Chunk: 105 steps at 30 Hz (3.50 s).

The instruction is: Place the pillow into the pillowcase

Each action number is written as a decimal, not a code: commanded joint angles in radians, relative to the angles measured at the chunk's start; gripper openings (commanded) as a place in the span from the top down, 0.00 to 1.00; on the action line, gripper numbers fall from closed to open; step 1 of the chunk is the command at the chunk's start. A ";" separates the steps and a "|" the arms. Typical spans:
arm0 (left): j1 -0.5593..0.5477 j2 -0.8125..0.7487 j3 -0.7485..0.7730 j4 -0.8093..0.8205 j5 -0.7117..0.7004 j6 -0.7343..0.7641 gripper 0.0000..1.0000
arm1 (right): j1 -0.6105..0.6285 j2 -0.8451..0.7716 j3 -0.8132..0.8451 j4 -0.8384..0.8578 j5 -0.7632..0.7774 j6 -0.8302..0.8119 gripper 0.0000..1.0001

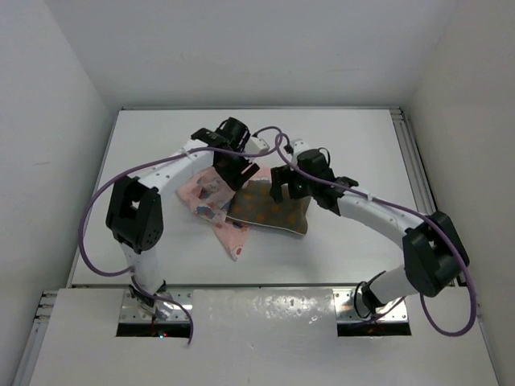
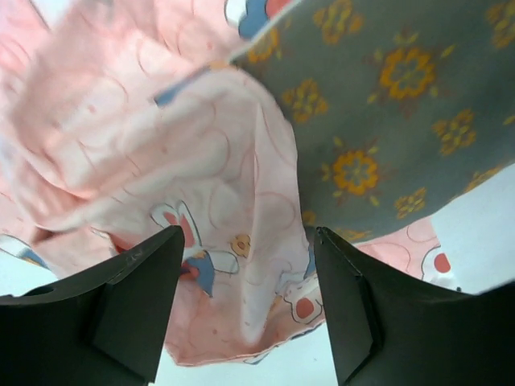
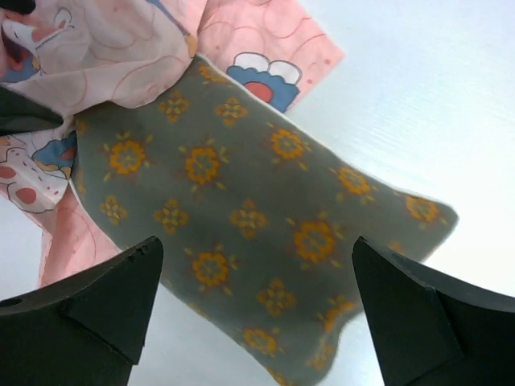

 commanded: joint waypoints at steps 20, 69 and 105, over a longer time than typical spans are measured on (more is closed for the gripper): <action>-0.078 -0.137 -0.144 0.156 0.186 0.055 1.00 | 0.108 0.260 0.138 0.219 -0.488 0.162 1.00; -0.322 -0.341 -0.492 0.060 -0.005 0.302 0.85 | -0.160 0.212 0.199 -0.041 0.007 0.298 0.47; -0.354 -0.157 -0.246 0.040 0.234 0.185 1.00 | -0.205 0.245 0.061 -0.015 -0.131 0.336 1.00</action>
